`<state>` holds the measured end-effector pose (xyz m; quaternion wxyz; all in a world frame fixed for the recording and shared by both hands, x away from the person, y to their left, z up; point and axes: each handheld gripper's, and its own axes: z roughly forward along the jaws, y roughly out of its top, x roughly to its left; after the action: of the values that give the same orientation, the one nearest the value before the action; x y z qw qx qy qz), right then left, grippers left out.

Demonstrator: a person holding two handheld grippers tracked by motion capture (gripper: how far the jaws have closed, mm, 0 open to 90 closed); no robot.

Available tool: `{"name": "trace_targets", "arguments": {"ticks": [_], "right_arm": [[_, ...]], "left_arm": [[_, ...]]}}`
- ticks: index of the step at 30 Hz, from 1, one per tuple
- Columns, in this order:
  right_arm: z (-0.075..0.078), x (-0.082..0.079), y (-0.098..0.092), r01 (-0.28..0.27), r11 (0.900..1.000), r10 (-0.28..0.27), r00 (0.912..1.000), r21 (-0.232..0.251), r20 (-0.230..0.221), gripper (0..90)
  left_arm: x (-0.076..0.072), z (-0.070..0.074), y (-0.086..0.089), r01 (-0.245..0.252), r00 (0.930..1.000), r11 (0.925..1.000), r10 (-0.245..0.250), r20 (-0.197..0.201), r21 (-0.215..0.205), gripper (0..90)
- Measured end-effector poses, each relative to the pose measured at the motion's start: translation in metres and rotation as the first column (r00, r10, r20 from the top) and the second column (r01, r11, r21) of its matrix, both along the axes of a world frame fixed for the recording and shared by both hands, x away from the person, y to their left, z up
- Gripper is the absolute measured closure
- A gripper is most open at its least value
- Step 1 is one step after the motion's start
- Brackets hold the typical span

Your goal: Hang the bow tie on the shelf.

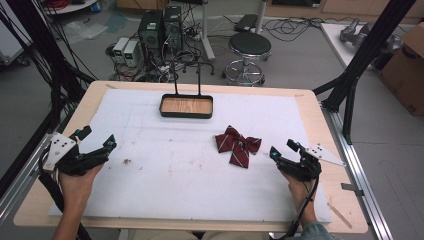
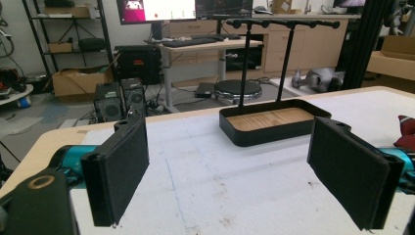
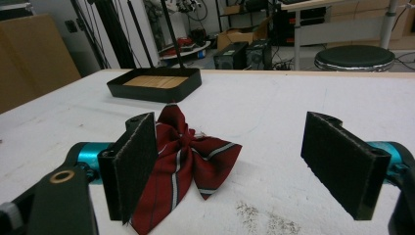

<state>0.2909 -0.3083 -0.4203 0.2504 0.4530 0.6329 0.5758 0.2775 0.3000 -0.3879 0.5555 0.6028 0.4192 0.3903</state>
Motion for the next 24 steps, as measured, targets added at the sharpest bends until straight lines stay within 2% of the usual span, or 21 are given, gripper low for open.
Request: {"name": "trace_targets", "arguments": {"ticks": [24], "right_arm": [[-0.0011, -0.0001, 0.0004, 0.000, 1.000, 0.000, 1.0000, -0.002, -0.003, 20.4]], "left_arm": [[0.0000, 0.0000, -0.0010, 0.002, 1.0000, 1.0000, -0.002, 0.003, 0.001, 16.0]]}}
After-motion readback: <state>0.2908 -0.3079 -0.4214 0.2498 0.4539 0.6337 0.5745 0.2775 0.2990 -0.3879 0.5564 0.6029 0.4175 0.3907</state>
